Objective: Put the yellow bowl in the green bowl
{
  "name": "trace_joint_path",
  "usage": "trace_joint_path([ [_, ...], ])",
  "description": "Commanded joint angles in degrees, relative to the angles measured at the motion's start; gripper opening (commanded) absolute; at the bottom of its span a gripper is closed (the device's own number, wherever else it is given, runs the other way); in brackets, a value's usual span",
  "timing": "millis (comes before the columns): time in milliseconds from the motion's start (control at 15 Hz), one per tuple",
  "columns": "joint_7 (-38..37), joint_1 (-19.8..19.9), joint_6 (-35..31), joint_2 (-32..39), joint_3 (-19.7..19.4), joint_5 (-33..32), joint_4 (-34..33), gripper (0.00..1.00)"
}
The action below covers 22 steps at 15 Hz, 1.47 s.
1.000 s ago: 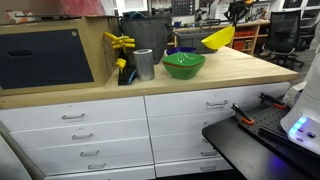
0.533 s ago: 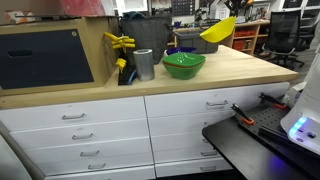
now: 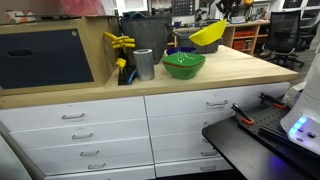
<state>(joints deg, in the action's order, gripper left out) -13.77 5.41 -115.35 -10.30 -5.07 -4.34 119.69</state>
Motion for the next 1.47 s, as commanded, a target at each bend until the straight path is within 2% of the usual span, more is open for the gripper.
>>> trace_joint_path([
  [0, 4.0, -1.6, 4.5, 1.4, 1.0, 5.5, -2.6, 0.01],
  [600, 6.8, -5.2, 10.6, 3.7, 3.9, 13.4, -5.6, 0.01],
  [800, 9.1, -5.8, 12.3, 3.6, 4.3, 16.0, -4.6, 0.01],
  [1400, 16.9, -6.3, 12.5, 4.2, 4.4, 21.0, -3.3, 0.01],
])
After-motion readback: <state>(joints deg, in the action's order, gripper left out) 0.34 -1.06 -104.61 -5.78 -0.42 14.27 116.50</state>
